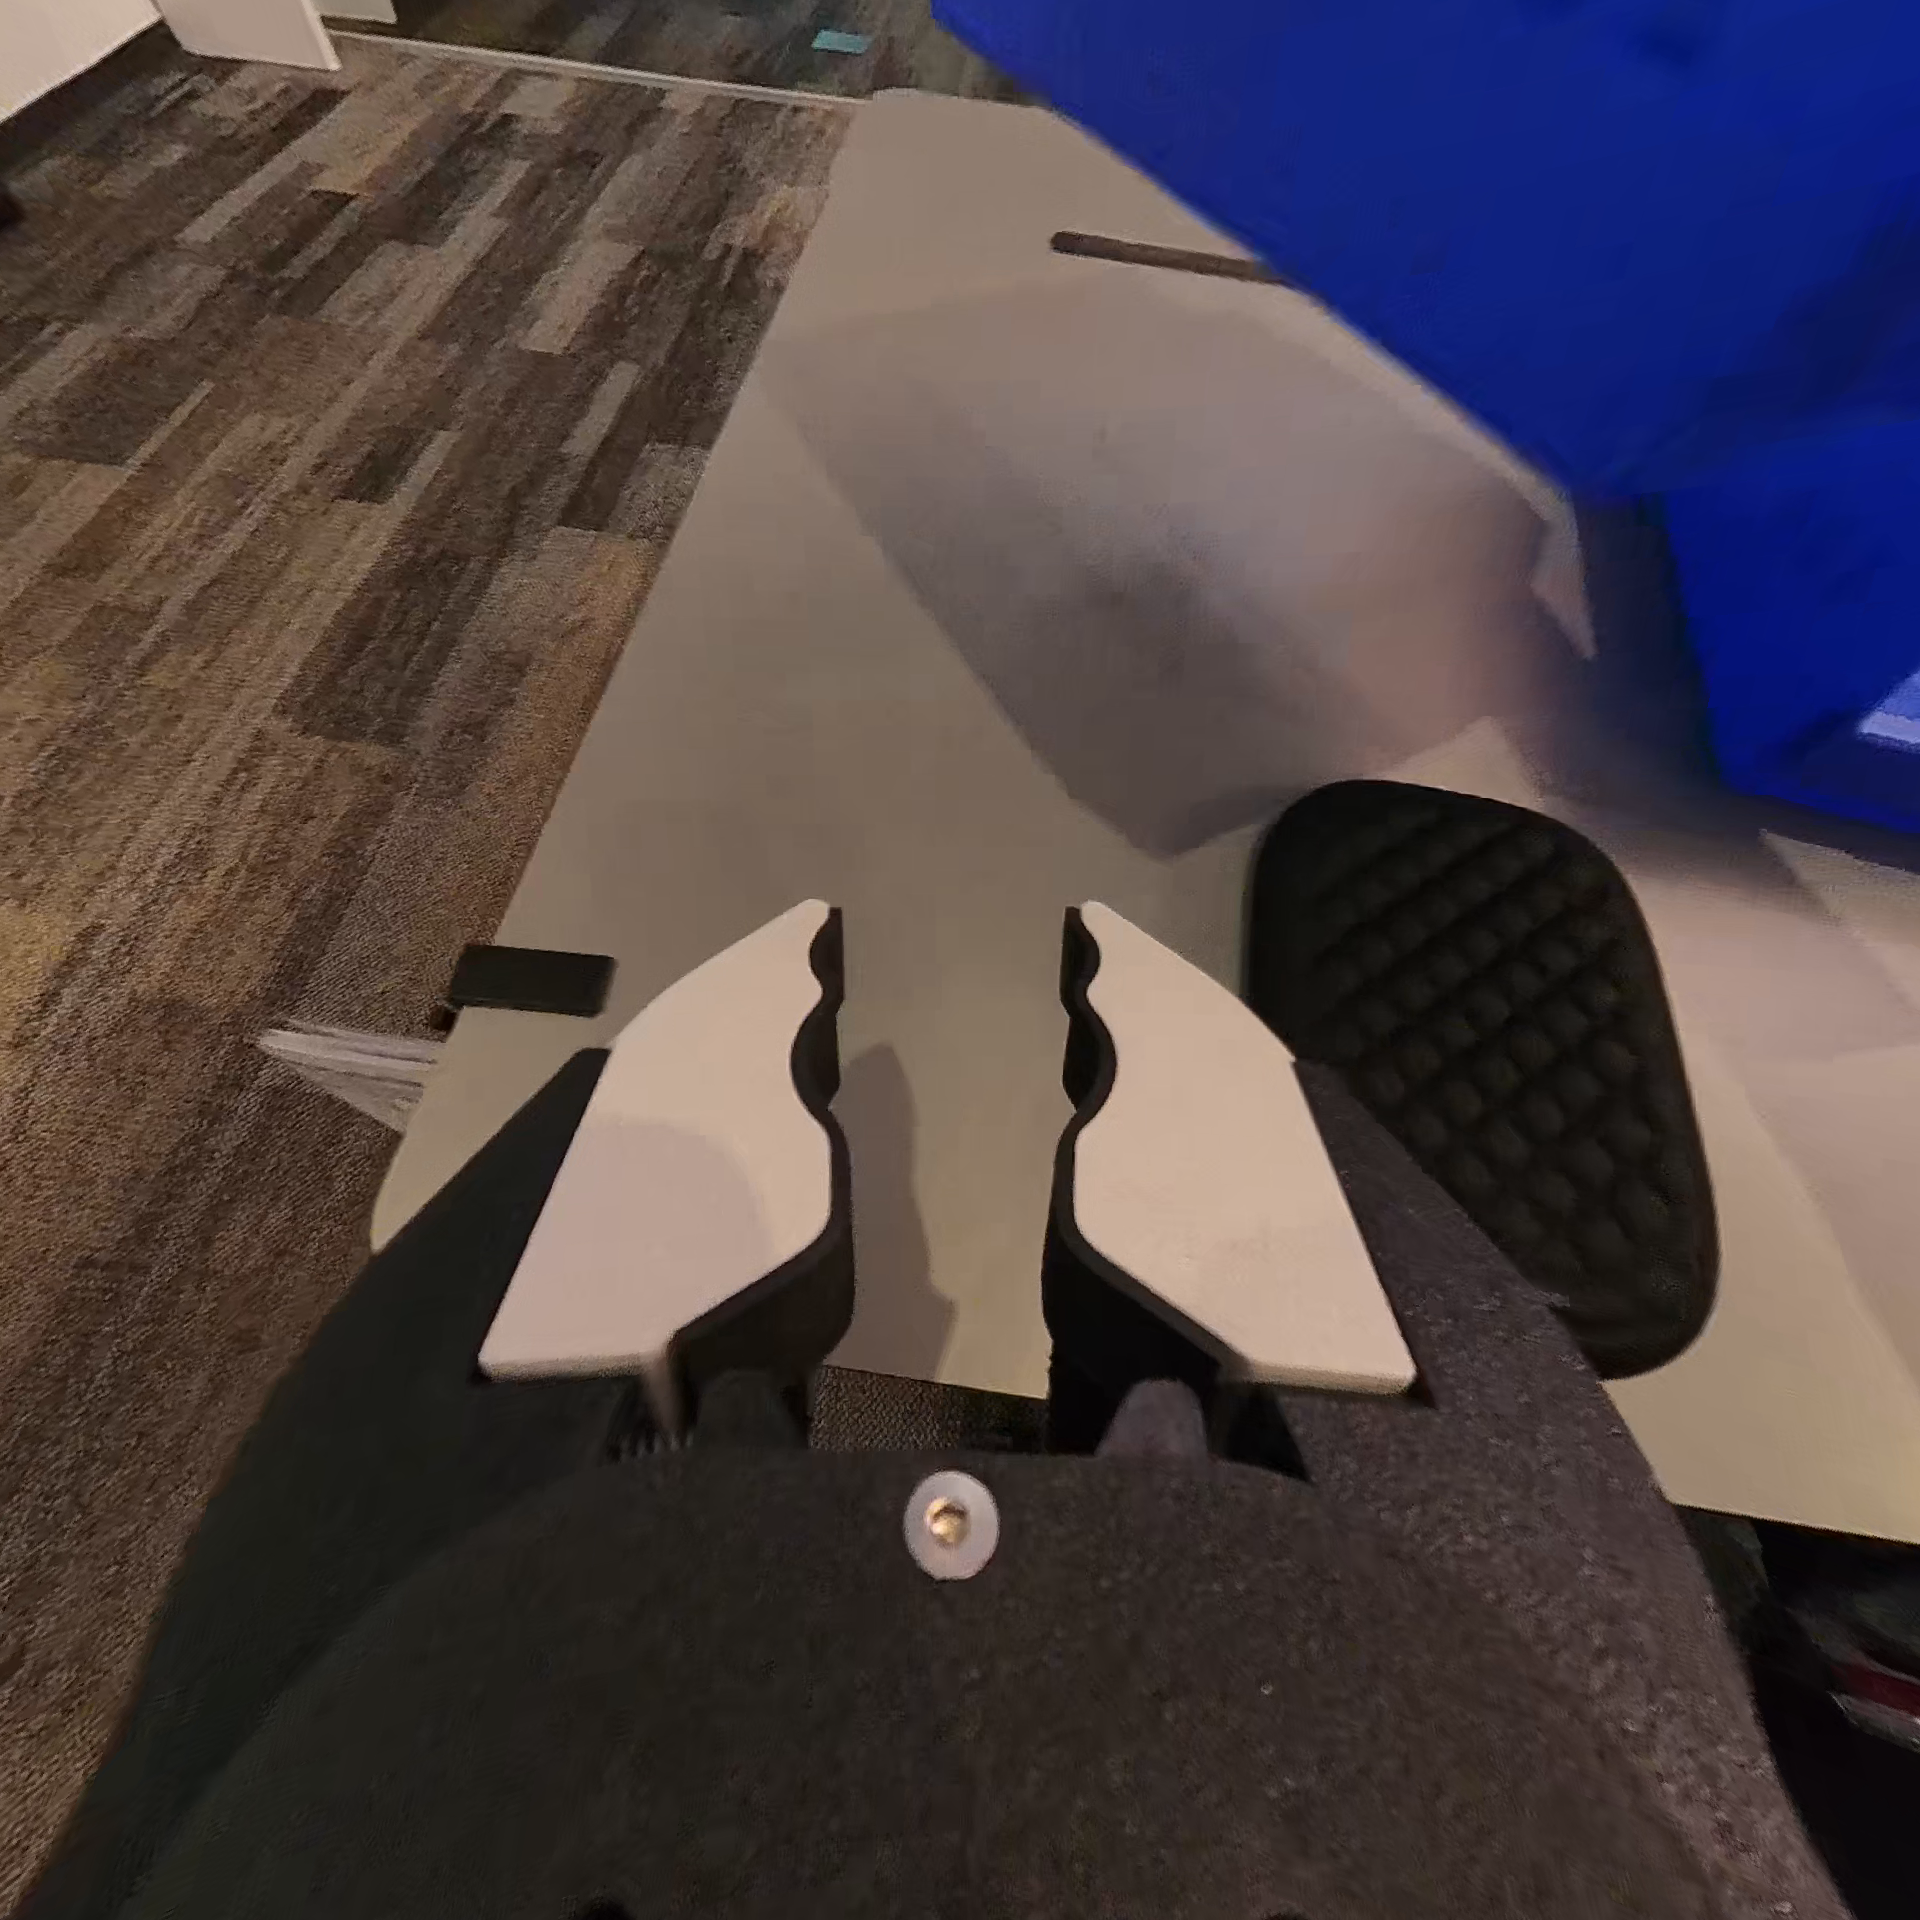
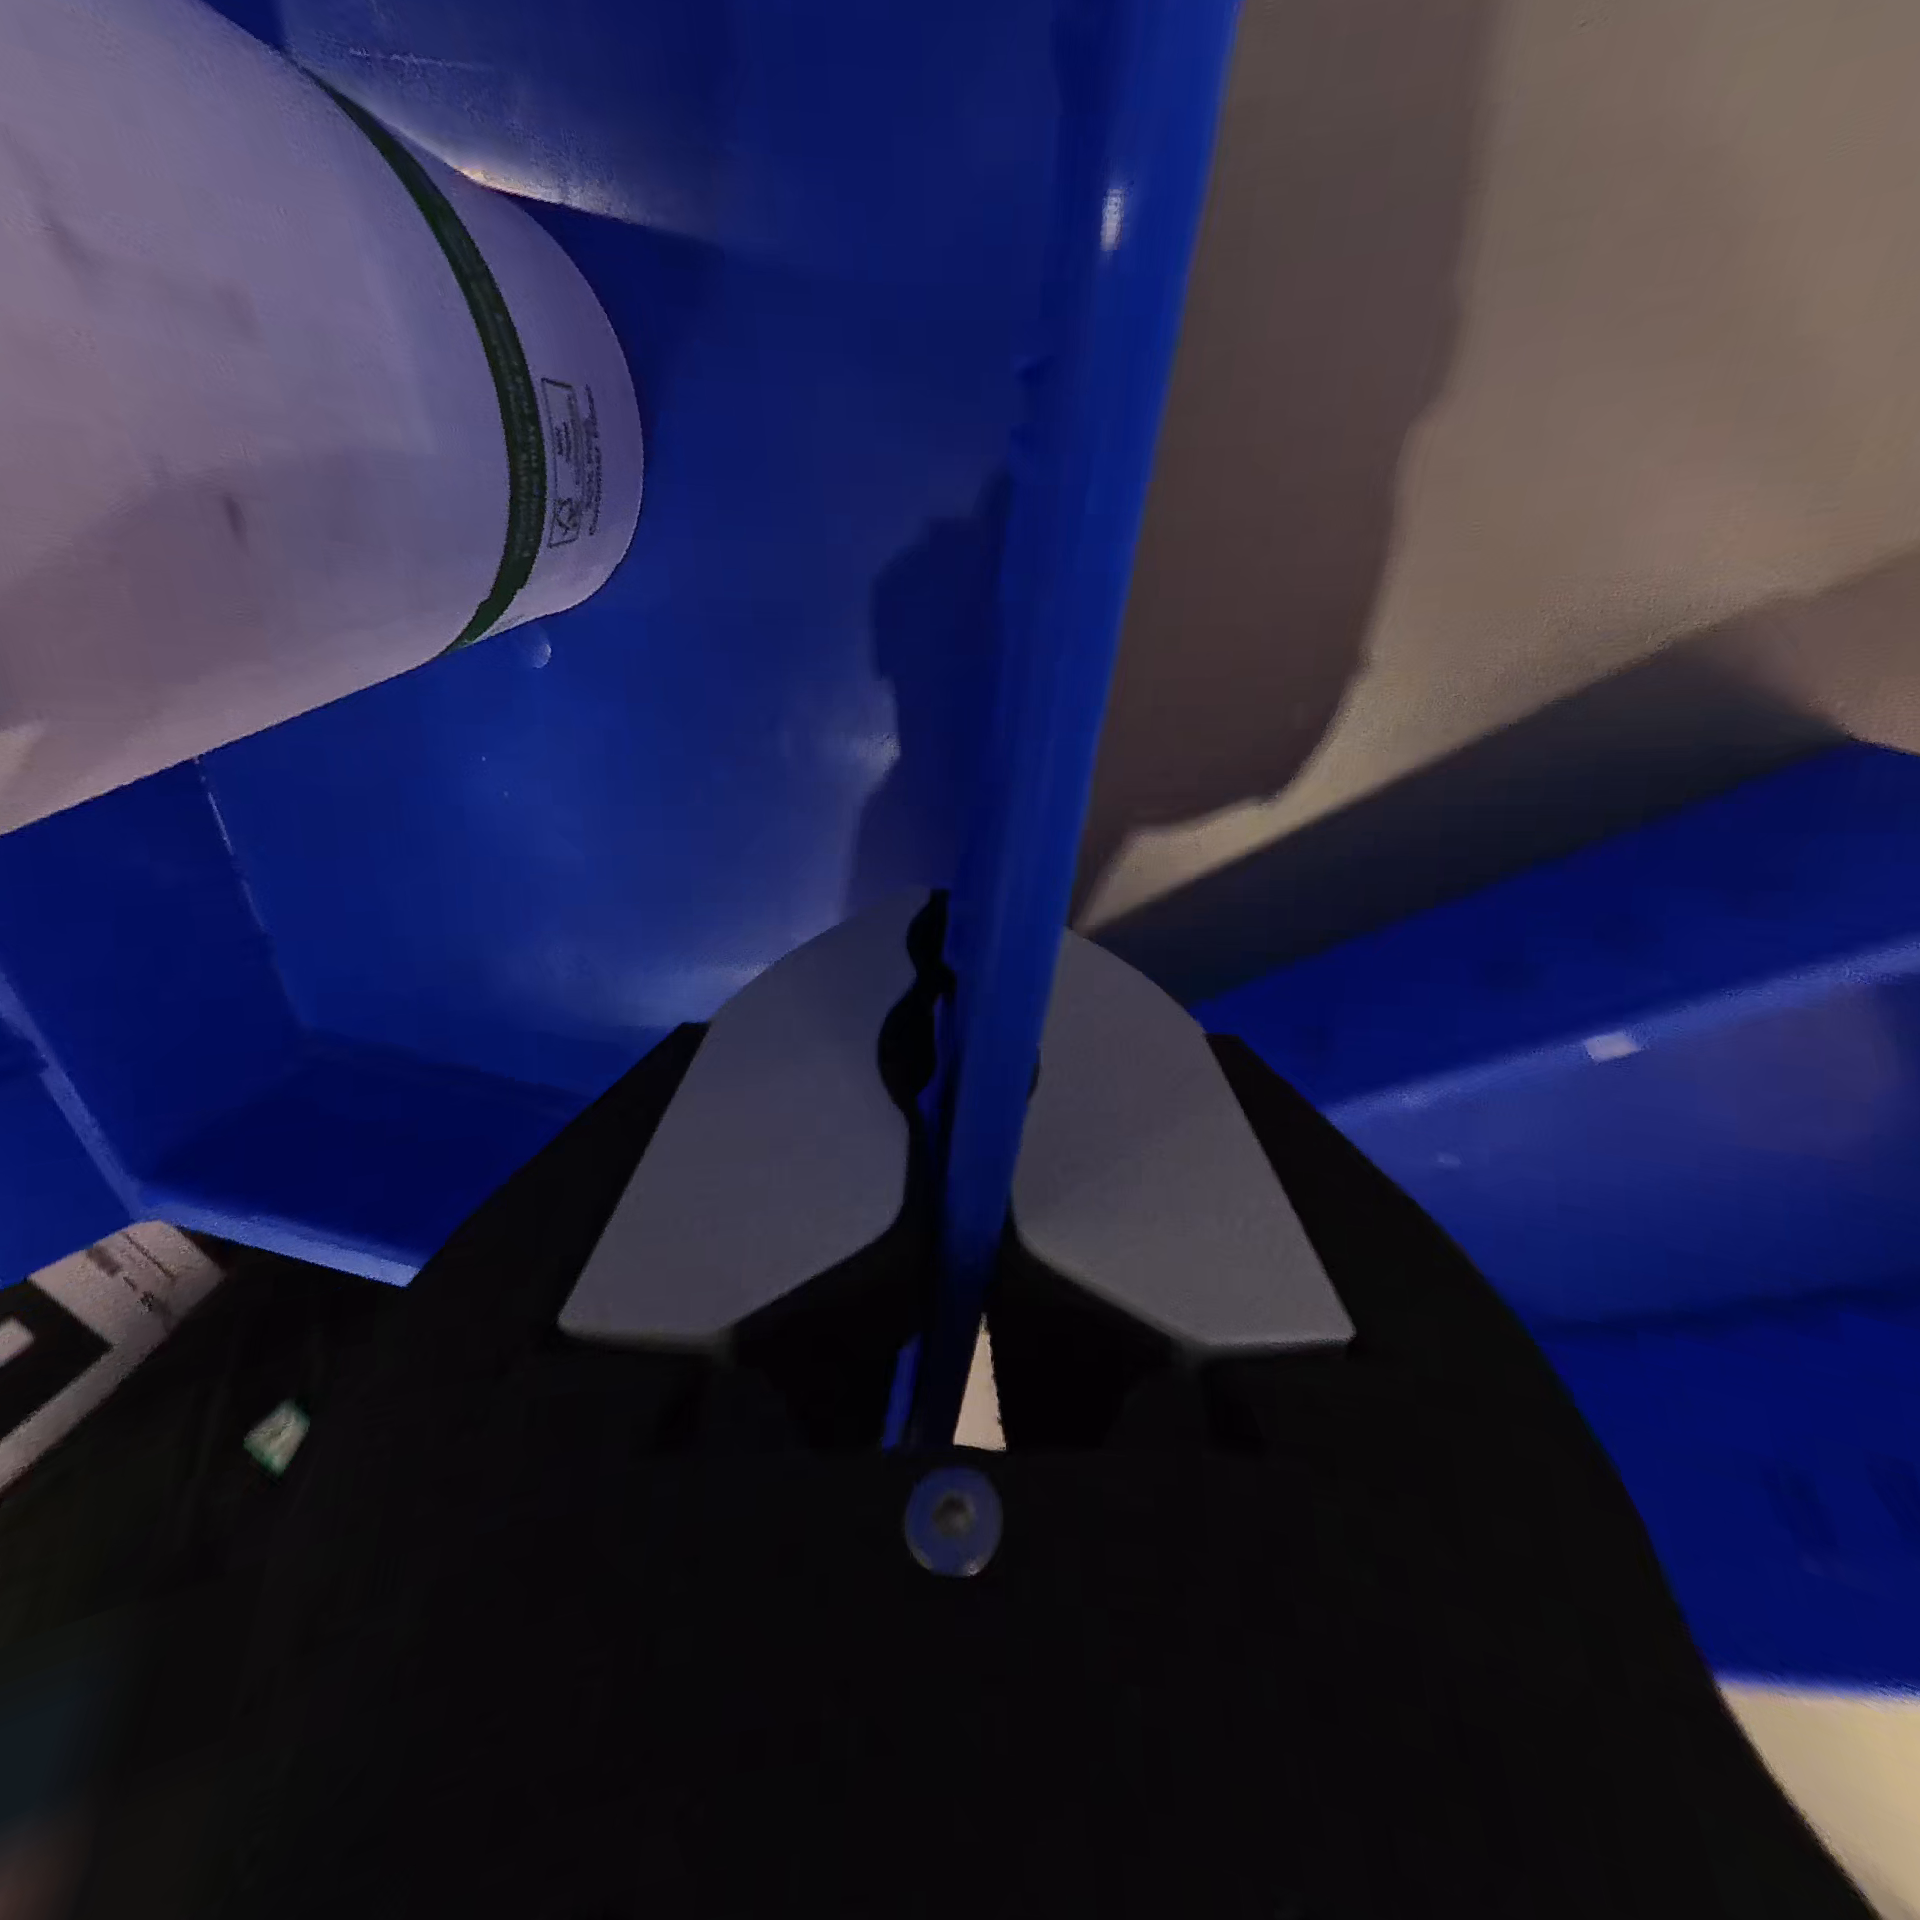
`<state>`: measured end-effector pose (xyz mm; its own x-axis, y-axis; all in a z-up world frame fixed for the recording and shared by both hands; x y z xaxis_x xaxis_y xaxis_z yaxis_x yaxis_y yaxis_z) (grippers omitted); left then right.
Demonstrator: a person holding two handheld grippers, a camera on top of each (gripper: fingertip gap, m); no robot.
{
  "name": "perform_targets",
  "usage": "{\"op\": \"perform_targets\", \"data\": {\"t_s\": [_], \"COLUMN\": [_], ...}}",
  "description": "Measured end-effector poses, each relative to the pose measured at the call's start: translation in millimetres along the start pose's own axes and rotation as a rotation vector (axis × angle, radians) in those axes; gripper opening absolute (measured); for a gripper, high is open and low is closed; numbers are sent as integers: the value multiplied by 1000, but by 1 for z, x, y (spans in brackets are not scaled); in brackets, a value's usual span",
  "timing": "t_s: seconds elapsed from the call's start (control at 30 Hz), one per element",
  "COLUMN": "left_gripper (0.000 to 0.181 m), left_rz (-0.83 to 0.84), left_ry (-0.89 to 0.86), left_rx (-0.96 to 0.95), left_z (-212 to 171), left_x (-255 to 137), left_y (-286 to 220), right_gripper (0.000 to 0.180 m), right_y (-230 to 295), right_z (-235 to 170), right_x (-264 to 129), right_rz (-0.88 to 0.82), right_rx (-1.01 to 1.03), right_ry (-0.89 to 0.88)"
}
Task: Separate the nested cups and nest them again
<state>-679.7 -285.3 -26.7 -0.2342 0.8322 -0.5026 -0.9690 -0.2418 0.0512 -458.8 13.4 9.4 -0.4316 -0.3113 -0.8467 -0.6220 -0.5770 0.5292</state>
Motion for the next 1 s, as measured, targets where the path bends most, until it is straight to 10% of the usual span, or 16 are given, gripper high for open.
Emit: {"op": "perform_targets", "data": {"t_s": [0.37, 0.7, 0.87, 1.0], "left_gripper": [42, 68, 60, 15], "left_rz": [-59, -73, 7, 67], "left_ry": [-58, -14, 99, 86], "left_rx": [-42, 26, 140, 163], "left_z": [19, 49, 46, 51], "left_x": [33, 109, 147, 161], "left_y": [-14, -74, -84, -66], "right_gripper": [5, 22, 39, 38], "right_y": [-46, -39, -16, 6], "right_z": [17, 27, 9, -34], "right_x": [95, 70, 29, 4], "right_rz": [-48, -127, -192, -208], "right_rx": [168, -21, -234, -405], "right_ry": [-56, -235, -328, -372]}}
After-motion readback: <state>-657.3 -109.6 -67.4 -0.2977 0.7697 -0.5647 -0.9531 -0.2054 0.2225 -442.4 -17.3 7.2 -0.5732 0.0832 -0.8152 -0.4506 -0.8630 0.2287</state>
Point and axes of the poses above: each gripper's, where its closed fingertips meet, x out along the fingers, z out of its top, y = z × x across the jaws, the point moved 3 cm from there along -x, back along the fingers, and after that the axes turned 12 degrees about z, right-handed, at the moved point
